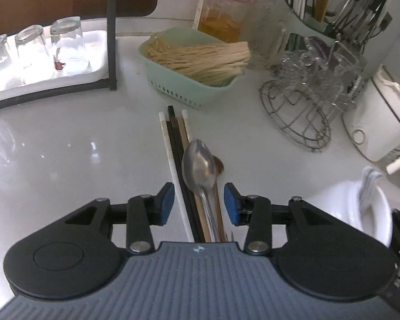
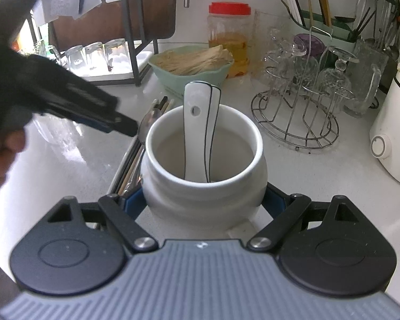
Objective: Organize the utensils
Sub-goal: 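Close the left tool on the silver spoon's handle, then lift the silver spoon with the left tool over the white jar, then lower the silver spoon into the jar and open the left tool, then move the left tool toward the copper spoon beside the chopsticks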
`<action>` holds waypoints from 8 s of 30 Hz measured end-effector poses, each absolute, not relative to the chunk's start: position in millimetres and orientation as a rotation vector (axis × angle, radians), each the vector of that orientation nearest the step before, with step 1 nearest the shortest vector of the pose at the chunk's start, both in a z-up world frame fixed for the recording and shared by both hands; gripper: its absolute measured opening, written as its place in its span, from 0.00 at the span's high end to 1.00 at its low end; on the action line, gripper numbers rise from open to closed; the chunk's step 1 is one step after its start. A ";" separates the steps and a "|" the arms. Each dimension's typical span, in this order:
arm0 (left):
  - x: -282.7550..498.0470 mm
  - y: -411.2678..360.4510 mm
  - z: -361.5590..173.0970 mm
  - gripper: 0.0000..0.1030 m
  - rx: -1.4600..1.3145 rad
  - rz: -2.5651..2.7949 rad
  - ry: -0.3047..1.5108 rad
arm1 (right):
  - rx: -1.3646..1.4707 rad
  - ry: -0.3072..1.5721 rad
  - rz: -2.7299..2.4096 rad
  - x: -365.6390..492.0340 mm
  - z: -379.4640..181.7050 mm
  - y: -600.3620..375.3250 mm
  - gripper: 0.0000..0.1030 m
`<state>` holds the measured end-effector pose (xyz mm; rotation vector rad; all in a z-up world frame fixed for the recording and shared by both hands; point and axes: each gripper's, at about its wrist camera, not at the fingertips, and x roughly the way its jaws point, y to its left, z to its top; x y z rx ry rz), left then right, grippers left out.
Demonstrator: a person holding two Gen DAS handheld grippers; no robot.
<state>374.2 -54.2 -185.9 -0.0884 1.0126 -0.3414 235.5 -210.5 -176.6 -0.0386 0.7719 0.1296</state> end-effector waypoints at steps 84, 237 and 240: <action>327.9 -68.3 -78.9 0.61 0.090 -0.438 0.845 | 0.021 0.754 -0.024 239.4 -179.0 -187.6 0.11; 320.7 -25.2 -172.9 0.73 -0.153 -0.474 1.027 | 0.015 0.745 -0.029 210.6 -178.7 -204.7 0.12; 321.8 -31.4 -184.9 0.75 -0.170 -0.488 1.042 | 0.012 0.735 -0.019 205.8 -179.2 -210.0 0.12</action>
